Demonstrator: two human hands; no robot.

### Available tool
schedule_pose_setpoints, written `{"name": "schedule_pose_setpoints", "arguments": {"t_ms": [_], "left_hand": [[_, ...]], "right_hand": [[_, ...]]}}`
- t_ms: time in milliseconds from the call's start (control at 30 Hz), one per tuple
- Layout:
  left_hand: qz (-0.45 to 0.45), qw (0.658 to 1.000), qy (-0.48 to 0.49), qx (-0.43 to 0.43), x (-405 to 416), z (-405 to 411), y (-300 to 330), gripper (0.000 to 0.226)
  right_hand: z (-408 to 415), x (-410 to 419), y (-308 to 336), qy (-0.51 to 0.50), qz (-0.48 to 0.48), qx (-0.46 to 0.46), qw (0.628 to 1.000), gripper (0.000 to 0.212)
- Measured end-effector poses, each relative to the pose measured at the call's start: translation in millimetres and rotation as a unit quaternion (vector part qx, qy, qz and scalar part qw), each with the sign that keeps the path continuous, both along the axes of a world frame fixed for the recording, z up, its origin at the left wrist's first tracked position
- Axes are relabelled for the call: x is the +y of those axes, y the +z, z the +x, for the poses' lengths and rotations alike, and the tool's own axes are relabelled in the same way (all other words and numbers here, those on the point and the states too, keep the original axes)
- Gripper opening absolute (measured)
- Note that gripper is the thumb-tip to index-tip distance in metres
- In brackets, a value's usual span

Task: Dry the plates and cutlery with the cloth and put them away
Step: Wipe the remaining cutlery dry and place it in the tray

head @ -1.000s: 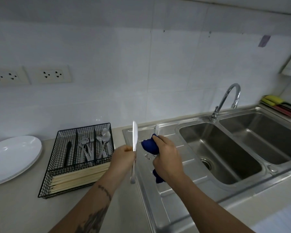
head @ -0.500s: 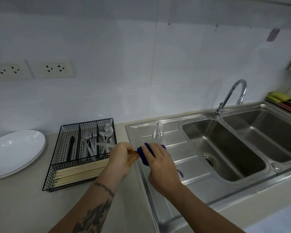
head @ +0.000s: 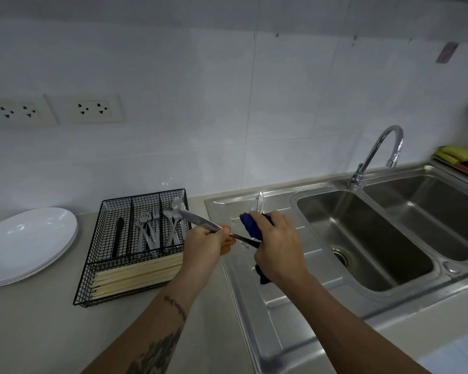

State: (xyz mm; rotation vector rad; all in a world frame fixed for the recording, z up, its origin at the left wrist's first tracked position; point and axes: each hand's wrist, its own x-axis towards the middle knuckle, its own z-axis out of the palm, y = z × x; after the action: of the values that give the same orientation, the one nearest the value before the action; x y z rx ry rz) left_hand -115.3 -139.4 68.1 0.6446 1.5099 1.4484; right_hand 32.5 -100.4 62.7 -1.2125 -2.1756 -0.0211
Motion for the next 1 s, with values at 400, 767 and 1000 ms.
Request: {"name": "schedule_pose_setpoints", "arguments": {"t_ms": [400, 767, 1000], "left_hand": [[-0.034, 0.990, 0.103, -0.094, 4, -24, -17, 0.004], [-0.045, 0.990, 0.113, -0.069, -3, -71, -22, 0.012], [-0.134, 0.985, 0.090, 0.067, 6, -147, -22, 0.023]], "right_hand": [[-2, -5, -26, 0.062, -0.021, -0.078, 0.995, 0.065], [-18, 8, -34, 0.085, -0.008, -0.158, 0.984, 0.074], [-46, 25, -39, 0.104, 0.025, -0.127, 0.986, 0.078]]}}
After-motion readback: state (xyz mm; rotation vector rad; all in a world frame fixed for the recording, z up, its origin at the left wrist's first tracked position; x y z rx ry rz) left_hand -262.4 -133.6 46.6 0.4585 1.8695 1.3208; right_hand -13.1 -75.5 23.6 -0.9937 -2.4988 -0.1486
